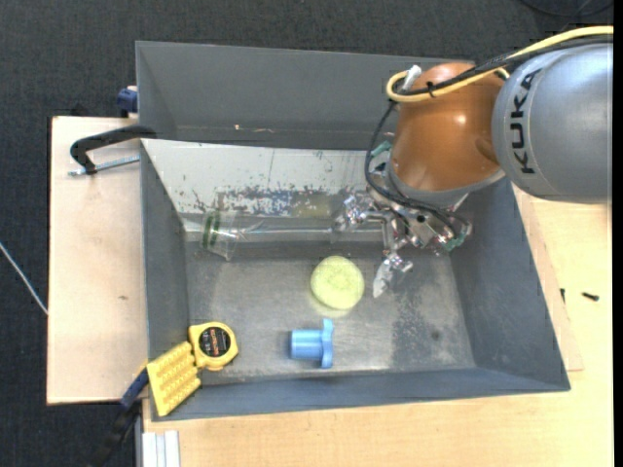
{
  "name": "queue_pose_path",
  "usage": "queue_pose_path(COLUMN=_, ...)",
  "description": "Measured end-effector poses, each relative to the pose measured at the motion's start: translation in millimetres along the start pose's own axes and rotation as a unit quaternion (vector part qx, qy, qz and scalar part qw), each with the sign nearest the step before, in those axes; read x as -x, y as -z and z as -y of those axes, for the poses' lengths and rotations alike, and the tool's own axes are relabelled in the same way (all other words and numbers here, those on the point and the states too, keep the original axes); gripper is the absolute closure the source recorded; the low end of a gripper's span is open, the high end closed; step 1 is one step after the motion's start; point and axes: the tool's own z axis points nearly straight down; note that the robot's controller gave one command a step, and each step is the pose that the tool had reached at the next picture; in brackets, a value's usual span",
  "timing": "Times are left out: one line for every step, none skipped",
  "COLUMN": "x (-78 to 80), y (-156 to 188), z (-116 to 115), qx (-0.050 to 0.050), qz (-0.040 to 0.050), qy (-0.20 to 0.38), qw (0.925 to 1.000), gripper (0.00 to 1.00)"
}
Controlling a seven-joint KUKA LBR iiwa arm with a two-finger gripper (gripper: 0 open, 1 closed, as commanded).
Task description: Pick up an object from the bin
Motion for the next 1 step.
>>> queue_pose_path(x=5.2, y=-46.1, z=-2.7, qx=0.0, qz=0.0003, qy=0.054, qw=0.9985, gripper=0.0)
